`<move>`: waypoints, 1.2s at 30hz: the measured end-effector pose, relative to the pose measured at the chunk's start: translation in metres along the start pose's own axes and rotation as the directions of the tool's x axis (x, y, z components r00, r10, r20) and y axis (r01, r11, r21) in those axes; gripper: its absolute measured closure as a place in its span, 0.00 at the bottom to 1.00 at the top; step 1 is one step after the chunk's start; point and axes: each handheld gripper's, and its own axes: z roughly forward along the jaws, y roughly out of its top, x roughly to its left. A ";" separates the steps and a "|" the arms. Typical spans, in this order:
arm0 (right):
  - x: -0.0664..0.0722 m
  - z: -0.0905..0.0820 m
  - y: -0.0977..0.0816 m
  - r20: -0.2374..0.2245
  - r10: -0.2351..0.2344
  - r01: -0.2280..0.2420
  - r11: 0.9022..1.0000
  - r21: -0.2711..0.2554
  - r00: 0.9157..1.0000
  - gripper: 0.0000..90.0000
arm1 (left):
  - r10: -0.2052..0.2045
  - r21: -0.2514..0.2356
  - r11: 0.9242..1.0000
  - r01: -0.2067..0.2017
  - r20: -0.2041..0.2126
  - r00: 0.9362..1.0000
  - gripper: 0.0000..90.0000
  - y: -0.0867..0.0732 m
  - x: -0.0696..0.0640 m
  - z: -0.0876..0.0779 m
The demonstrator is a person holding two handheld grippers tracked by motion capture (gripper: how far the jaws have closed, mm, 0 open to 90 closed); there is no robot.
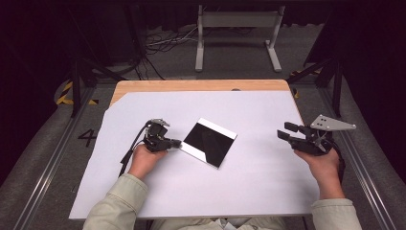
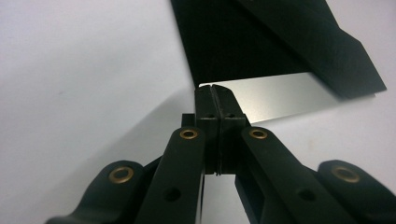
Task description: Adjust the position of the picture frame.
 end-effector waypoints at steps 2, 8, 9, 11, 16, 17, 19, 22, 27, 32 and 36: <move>0.000 0.000 0.000 -0.001 0.001 -0.001 1.000 0.000 1.000 0.57 | 0.016 0.009 1.000 -0.016 0.014 1.000 1.00 0.001 -0.003 0.002; 0.000 0.000 0.000 -0.003 0.003 -0.003 1.000 -0.001 1.000 0.57 | 0.066 0.054 0.996 -0.071 0.091 0.994 1.00 0.004 -0.019 0.012; 0.000 0.000 0.000 -0.004 0.004 -0.004 1.000 0.000 1.000 0.57 | 0.079 0.061 0.994 -0.086 0.098 0.992 1.00 0.005 -0.022 0.013; 0.001 0.000 0.000 -0.006 0.004 -0.004 1.000 0.001 1.000 0.57 | 0.097 0.071 0.992 -0.105 0.107 0.990 1.00 0.006 -0.027 0.016; 0.001 0.000 0.001 -0.008 0.001 -0.001 1.000 0.000 1.000 0.57 | 0.146 0.097 0.982 -0.161 0.149 0.978 1.00 0.008 -0.043 0.025; 0.002 0.000 0.001 -0.007 0.000 0.000 1.000 0.000 1.000 0.57 | 0.155 0.101 0.980 -0.172 0.152 0.976 1.00 0.009 -0.046 0.026; 0.002 0.000 0.001 -0.009 0.000 0.000 1.000 -0.001 1.000 0.57 | 0.162 0.108 0.977 -0.182 0.175 0.971 1.00 0.009 -0.050 0.029; 0.002 0.000 0.001 -0.011 0.001 -0.001 1.000 0.000 1.000 0.57 | 0.188 0.129 0.967 -0.221 0.228 0.955 1.00 0.008 -0.065 0.044; 0.003 -0.001 0.002 -0.011 -0.002 0.002 1.000 -0.002 1.000 0.57 | 0.347 0.137 0.923 -0.360 0.110 0.931 1.00 0.014 -0.098 0.046; 0.001 -0.004 0.002 -0.010 0.000 -0.001 1.000 -0.010 1.000 0.57 | 0.296 0.066 0.953 -0.297 0.029 0.955 1.00 0.017 -0.088 0.027; 0.001 -0.003 0.001 -0.010 0.000 -0.001 1.000 -0.002 1.000 0.57 | 0.231 0.091 0.970 -0.226 -0.046 0.972 1.00 0.015 -0.073 0.026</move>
